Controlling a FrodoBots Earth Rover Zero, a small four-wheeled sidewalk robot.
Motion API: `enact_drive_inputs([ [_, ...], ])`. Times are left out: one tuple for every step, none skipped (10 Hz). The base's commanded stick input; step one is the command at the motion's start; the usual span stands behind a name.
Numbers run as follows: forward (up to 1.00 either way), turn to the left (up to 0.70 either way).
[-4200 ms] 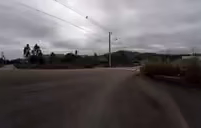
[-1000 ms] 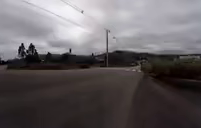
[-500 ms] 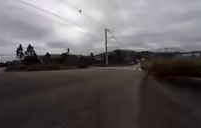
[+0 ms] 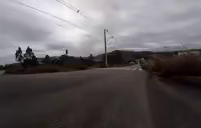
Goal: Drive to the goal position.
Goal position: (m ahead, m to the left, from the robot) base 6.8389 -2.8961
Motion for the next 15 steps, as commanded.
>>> enact_drive_inputs([
  [0.70, 0.00],
  [0.70, 0.00],
  [0.70, 0.00],
  [0.70, 0.00],
  [0.70, 0.00],
  [0.70, 0.00],
  [0.70, 0.00],
  [0.70, 0.00],
  [0.70, 0.00],
  [0.70, 0.00],
  [0.70, 0.00],
  [0.70, 0.00],
  [0.70, 0.00],
  [0.70, 0.00],
  [0.61, 0.00],
])
